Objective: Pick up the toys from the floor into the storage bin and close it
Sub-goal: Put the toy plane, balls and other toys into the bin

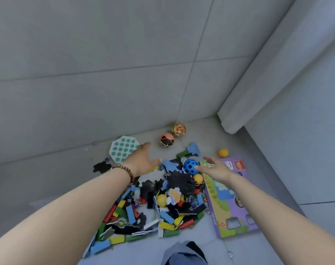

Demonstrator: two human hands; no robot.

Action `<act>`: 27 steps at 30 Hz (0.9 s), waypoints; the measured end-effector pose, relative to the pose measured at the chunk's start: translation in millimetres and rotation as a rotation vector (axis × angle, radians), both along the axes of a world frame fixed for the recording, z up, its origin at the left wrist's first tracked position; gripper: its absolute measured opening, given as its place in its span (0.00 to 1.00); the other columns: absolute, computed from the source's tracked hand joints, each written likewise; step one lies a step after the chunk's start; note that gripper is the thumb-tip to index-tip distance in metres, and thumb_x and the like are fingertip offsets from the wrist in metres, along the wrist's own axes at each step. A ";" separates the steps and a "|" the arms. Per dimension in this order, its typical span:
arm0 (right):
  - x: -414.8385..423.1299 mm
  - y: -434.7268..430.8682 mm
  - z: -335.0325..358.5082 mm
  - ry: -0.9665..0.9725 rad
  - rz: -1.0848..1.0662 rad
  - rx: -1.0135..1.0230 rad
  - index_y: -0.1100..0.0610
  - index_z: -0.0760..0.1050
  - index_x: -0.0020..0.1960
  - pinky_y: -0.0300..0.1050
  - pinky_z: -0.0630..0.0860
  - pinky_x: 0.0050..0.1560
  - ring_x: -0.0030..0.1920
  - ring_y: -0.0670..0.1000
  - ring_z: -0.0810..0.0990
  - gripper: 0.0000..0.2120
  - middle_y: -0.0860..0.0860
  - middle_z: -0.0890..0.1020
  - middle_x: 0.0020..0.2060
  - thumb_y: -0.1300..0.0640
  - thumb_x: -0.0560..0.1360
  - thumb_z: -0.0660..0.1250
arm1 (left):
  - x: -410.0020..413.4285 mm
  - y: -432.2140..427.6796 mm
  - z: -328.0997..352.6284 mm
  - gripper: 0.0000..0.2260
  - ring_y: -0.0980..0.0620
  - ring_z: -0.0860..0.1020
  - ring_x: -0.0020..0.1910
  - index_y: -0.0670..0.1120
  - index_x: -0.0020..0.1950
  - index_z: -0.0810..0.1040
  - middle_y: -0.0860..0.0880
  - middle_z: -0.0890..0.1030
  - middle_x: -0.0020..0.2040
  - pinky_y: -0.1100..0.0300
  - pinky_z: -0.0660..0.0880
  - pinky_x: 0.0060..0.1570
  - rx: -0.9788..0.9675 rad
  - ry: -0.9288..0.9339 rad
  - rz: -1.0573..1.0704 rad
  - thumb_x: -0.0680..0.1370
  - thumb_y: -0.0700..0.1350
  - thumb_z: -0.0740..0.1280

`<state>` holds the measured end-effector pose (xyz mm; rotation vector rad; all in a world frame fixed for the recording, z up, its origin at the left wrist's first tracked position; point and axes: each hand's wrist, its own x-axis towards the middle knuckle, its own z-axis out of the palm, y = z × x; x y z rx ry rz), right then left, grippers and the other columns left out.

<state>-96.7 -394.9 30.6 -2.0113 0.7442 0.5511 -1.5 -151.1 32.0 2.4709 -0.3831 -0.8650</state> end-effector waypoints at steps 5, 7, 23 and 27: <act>28.9 -1.8 -48.4 0.005 -0.018 0.041 0.54 0.64 0.71 0.51 0.73 0.62 0.68 0.55 0.69 0.33 0.53 0.67 0.70 0.47 0.71 0.71 | 32.8 -40.3 -41.8 0.37 0.44 0.60 0.73 0.54 0.77 0.47 0.47 0.52 0.76 0.52 0.61 0.71 -0.072 0.014 -0.010 0.76 0.56 0.66; 35.8 -4.0 -63.0 0.004 0.016 0.033 0.53 0.65 0.71 0.51 0.73 0.62 0.67 0.54 0.70 0.34 0.52 0.68 0.69 0.46 0.70 0.73 | 47.9 -52.5 -57.3 0.37 0.42 0.57 0.74 0.57 0.77 0.47 0.48 0.49 0.77 0.50 0.60 0.72 -0.046 -0.009 -0.042 0.75 0.58 0.66; 53.5 -2.3 -79.2 -0.129 -0.097 0.016 0.54 0.68 0.66 0.51 0.77 0.57 0.56 0.53 0.76 0.30 0.52 0.73 0.61 0.48 0.68 0.74 | 58.5 -57.5 -86.8 0.31 0.45 0.73 0.57 0.48 0.68 0.61 0.47 0.66 0.65 0.51 0.72 0.59 -0.145 -0.078 -0.011 0.71 0.43 0.73; 62.2 19.3 -25.7 -0.184 -0.101 0.083 0.53 0.67 0.65 0.41 0.79 0.40 0.51 0.54 0.78 0.27 0.52 0.73 0.58 0.49 0.70 0.72 | 60.3 -2.6 -39.9 0.28 0.50 0.73 0.52 0.49 0.62 0.67 0.49 0.67 0.60 0.60 0.72 0.55 -0.236 -0.036 0.173 0.67 0.49 0.77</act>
